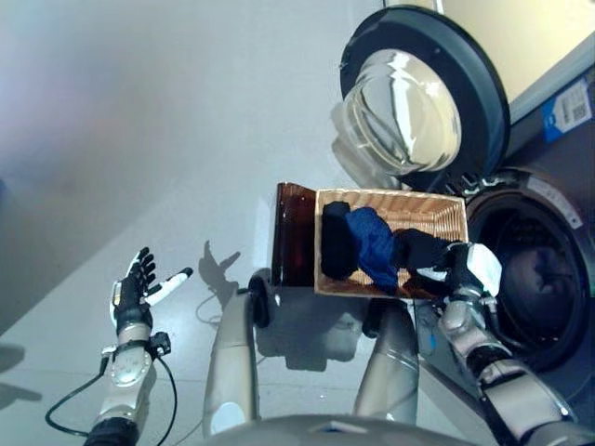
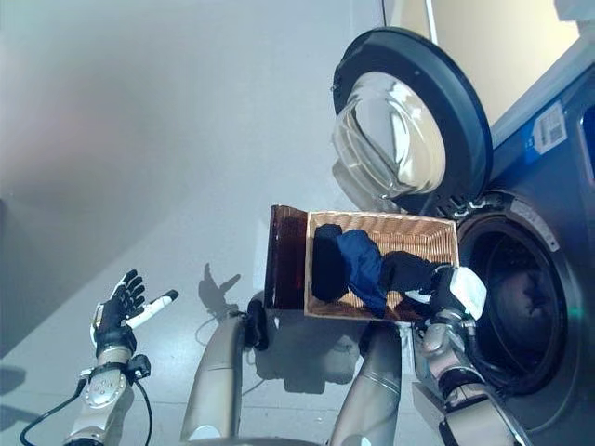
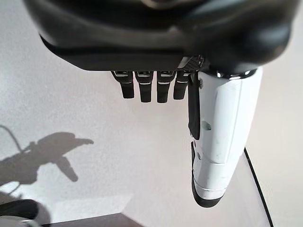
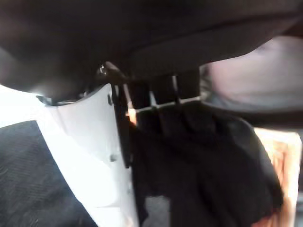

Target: Pick up the clothes and place them into the washing machine

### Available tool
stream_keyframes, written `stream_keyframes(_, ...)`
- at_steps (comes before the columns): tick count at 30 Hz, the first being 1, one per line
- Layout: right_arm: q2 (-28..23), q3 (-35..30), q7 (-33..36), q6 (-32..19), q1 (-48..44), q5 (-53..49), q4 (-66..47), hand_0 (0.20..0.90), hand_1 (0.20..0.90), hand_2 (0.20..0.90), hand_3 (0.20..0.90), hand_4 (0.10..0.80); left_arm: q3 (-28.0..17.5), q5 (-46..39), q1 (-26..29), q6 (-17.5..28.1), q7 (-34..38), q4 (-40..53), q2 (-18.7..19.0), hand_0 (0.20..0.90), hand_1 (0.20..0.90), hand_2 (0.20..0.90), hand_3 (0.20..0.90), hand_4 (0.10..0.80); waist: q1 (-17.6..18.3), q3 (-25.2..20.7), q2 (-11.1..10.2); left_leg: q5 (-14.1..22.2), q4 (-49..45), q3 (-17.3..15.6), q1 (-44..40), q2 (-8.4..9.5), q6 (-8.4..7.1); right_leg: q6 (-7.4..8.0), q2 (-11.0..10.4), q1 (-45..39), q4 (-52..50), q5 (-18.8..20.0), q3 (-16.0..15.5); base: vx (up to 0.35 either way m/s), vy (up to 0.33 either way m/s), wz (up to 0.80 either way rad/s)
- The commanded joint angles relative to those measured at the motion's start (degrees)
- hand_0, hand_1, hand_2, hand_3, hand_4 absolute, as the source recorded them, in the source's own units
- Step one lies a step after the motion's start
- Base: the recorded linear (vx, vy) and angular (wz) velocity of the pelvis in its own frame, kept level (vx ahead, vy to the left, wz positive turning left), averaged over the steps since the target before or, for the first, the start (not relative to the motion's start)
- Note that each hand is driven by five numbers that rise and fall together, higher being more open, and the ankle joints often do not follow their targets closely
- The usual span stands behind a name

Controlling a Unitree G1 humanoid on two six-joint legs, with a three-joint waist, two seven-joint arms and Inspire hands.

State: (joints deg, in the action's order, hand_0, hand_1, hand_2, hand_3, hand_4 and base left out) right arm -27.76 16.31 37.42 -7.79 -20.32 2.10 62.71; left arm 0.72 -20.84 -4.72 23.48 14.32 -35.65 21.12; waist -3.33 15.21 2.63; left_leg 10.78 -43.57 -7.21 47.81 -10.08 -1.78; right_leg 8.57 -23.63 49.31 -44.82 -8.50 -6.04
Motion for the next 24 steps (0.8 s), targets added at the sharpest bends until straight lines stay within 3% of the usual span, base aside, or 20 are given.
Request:
stream_keyframes(1, -2.1, -5.1, 0.7, -7.4, -3.3, -8.7, -1.6, 0.2, 0.2, 0.2, 0.2, 0.3, -5.0, 0.8, 1.0, 2.5, 2.5, 1.5, 2.6, 0.9, 0.9, 0.9, 0.9, 0.8, -0.1, 0.1, 0.0, -4.0, 8.9, 0.7, -5.6, -0.44, -3.76, -0.7, -0.9, -6.4, 12.9, 10.3, 1.3, 0.042, -0.04, 0.01)
stream_keyframes(6, 0.2, -9.9, -2.9, -12.1, -2.1, -21.5, -2.9, 0.2, 0.2, 0.2, 0.2, 0.3, -5.0, 0.6, 1.7, 2.0, 2.5, 1.4, 2.3, 0.9, 0.9, 0.9, 0.9, 0.8, 0.4, 0.2, -0.2, -5.3, 12.2, 0.8, -7.5, 0.06, -3.91, -0.46, -1.0, -8.3, 15.6, 11.5, 0.3, 0.024, -0.035, 0.04)
stream_keyframes(11, 5.8, -16.8, -13.3, -19.6, -0.4, -46.1, -3.5, 0.2, 0.2, 0.2, 0.2, 0.3, -3.8, 0.1, 2.5, 1.4, 1.9, 0.4, 0.9, 0.9, 0.9, 0.9, 0.9, 0.8, 1.1, 0.2, -0.4, -7.8, 18.1, 0.4, -11.3, 0.0, -4.57, -0.04, -0.5, -11.9, 20.9, 13.1, -1.1, 0.036, -0.024, 0.0)
stream_keyframes(13, 6.6, -17.7, -15.5, -20.2, 0.0, -49.7, -3.1, 0.2, 0.2, 0.2, 0.2, 0.3, -3.4, -0.2, 2.7, 1.4, 1.8, -0.4, 0.5, 0.9, 0.9, 0.9, 0.9, 0.8, 1.1, 0.2, -0.4, -8.3, 19.0, 0.3, -12.1, 0.01, -4.65, 0.11, -0.5, -12.8, 21.8, 13.4, -1.4, 0.026, -0.02, -0.07)
stream_keyframes(20, 13.2, -28.1, -28.8, -23.5, 0.3, -80.8, -2.2, 0.2, 0.2, 0.2, 0.2, 0.3, -2.7, -1.2, 3.3, 0.2, 0.6, 0.2, -0.9, 0.9, 0.9, 0.9, 0.9, 0.8, 1.5, -0.1, 0.1, -8.3, 19.5, 0.9, -12.8, -0.02, -5.07, 0.5, -1.0, -13.6, 22.3, 13.9, -1.7, 0.009, -0.007, -0.01)
stream_keyframes(24, 14.3, -30.9, -32.2, -24.0, 0.0, -87.9, -2.1, 0.2, 0.2, 0.2, 0.2, 0.3, -3.2, -2.1, 3.2, -0.1, 0.1, -0.4, -1.5, 0.9, 0.9, 0.9, 0.9, 0.8, 1.5, -0.4, 0.4, -8.1, 19.1, 0.9, -12.6, 0.03, -5.18, 0.47, -1.1, -13.4, 22.0, 13.5, -1.3, 0.0, 0.0, 0.0)
